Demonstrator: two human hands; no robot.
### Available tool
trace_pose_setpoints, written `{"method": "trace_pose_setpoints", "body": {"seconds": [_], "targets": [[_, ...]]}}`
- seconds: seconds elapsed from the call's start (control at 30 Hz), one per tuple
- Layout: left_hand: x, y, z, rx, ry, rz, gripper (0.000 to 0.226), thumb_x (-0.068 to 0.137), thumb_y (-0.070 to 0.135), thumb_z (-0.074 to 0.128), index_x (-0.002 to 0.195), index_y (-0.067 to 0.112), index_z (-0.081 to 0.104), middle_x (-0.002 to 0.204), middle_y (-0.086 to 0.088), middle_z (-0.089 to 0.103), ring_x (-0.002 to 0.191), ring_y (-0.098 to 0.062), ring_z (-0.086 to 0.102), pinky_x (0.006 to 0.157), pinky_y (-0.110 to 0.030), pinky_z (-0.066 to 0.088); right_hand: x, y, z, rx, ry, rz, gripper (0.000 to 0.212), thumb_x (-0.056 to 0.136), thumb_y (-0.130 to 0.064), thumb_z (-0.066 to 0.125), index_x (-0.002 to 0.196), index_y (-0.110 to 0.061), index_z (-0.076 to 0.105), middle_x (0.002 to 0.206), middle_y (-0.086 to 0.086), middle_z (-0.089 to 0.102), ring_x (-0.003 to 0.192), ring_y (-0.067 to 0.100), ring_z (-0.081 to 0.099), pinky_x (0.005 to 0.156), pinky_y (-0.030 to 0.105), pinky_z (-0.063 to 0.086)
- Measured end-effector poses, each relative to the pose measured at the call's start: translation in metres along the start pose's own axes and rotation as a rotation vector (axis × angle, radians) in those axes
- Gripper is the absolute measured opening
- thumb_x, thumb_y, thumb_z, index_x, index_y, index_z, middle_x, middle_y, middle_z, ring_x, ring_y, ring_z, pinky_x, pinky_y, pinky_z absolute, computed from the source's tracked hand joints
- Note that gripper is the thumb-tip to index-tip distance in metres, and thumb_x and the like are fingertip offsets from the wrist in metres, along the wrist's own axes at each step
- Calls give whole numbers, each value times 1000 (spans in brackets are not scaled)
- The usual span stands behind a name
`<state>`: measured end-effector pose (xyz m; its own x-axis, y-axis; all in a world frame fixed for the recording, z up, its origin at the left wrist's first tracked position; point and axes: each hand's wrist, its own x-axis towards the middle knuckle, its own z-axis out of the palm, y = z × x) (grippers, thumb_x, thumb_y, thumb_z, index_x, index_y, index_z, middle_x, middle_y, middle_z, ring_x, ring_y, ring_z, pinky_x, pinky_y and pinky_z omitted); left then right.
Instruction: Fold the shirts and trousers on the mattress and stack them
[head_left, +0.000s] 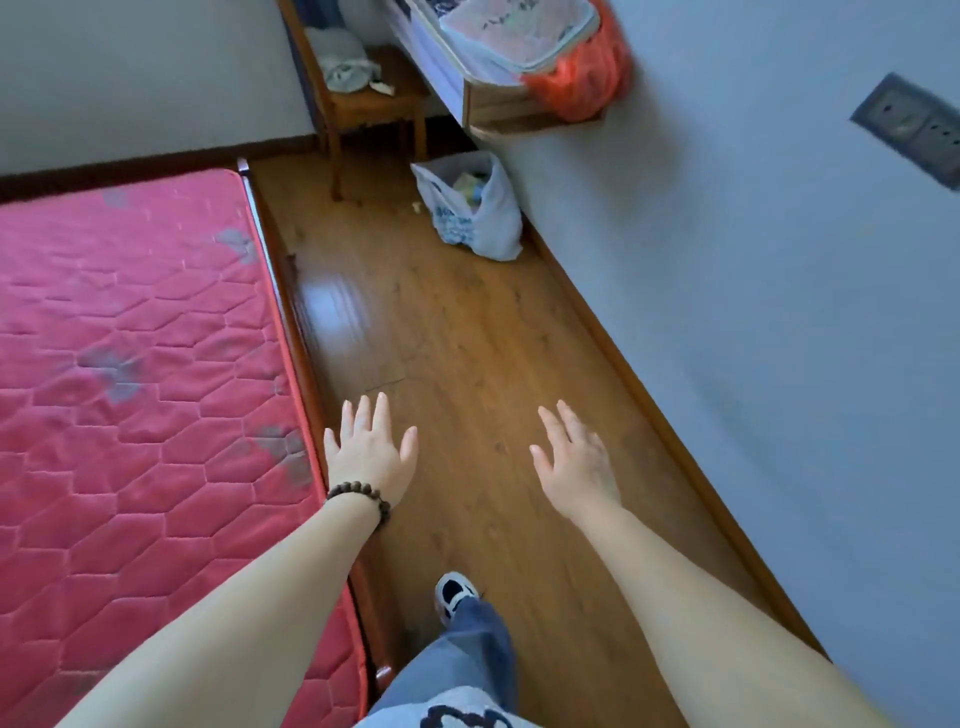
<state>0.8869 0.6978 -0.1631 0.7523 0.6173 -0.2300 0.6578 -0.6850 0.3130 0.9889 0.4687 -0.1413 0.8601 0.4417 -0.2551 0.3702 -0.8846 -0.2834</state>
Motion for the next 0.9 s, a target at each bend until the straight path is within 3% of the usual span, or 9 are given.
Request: {"method": "trace_pose_setpoints", "body": {"seconds": [0.47,0.7,0.9], "targets": [[190,12,-67,-20,85,-271,65,96,53,29,152,26,14,160,0,14,148,-20,2,119,-49,9,282,-79,-81,-53,-41,-346,52,101,-43,32,151,-29,24,161,-1,12,146,19,20,119,41,18],[368,17,-102,-22,135,-384,64,96,53,30,152,26,15,160,-1,14,148,-21,3,118,-50,10,483,-137,-108,-82,-38,-478,52,101,-43,32,151,-29,25,161,-1,13,146,19,18,120,41,15],[521,38,-165,-50,202,-485,63,96,51,30,152,26,17,160,-1,15,148,-22,4,118,-50,10,639,-204,-138,-146,-140,-597,52,101,-46,30,151,-30,23,161,-2,12,147,20,16,118,40,14]]}}
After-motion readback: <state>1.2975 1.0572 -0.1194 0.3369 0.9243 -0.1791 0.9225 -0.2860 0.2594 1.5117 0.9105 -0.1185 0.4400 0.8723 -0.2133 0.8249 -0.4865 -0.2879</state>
